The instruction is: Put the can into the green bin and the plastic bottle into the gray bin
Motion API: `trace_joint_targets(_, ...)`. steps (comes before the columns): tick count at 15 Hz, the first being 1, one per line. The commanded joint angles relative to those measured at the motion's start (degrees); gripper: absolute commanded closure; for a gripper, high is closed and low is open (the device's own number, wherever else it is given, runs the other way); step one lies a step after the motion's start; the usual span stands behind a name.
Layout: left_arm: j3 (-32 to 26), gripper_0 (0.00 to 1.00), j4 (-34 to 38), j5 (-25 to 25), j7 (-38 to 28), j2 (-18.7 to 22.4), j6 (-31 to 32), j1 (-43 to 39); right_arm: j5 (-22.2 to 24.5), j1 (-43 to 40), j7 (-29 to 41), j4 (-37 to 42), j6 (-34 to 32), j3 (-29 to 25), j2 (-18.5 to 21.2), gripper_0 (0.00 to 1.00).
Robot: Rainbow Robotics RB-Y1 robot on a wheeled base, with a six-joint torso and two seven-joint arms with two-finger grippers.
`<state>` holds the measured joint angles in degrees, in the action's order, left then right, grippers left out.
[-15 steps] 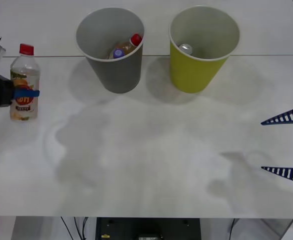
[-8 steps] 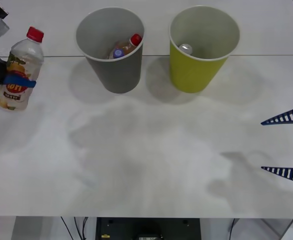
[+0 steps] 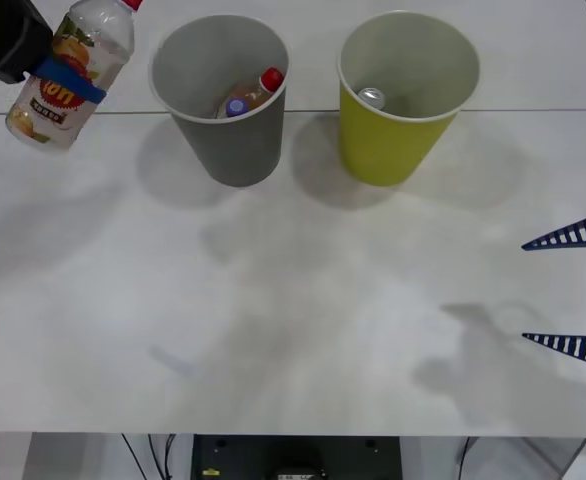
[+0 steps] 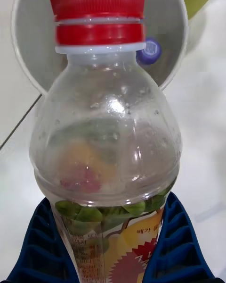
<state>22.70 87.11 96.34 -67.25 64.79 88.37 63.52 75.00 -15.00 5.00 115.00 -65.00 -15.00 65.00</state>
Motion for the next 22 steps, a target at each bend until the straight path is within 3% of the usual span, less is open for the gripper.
trace_joint_targets(1,4.11,1.0,-10.9,0.95,0.27,-4.68,-1.27,8.2,0.0,0.0,0.0,0.0,0.0,0.0,0.0,0.0)
trace_joint_targets(9,4.2,1.0,-25.67,13.78,0.1,-20.06,-6.28,17.52,0.0,0.0,0.0,0.0,0.0,0.0,0.0,0.0)
trace_joint_targets(12,3.93,1.0,-27.87,18.09,0.1,-24.45,-7.16,18.48,0.0,0.0,0.0,0.0,0.0,0.0,0.0,0.0)
trace_joint_targets(14,3.84,0.98,-27.96,18.62,0.01,-25.24,-7.16,18.48,0.0,0.0,0.0,0.0,0.0,0.0,0.0,0.0)
trace_joint_targets(15,3.84,0.66,-27.96,18.79,0.01,-25.33,-7.42,18.48,0.0,0.0,0.0,0.0,0.0,0.0,0.0,0.0)
trace_joint_targets(16,3.84,0.08,-27.96,18.88,0.01,-25.51,-7.6,18.4,0.0,0.0,0.0,0.0,0.0,0.0,0.0,0.0)
trace_joint_targets(17,3.93,0.0,-27.96,18.97,0.01,-25.77,-7.86,18.4,0.0,0.0,0.0,0.0,0.0,0.0,0.0,0.0)
trace_joint_targets(22,3.84,0.0,-27.96,18.35,0.8,-25.24,-8.12,17.96,0.0,0.0,0.0,0.0,0.0,0.0,0.0,0.0)
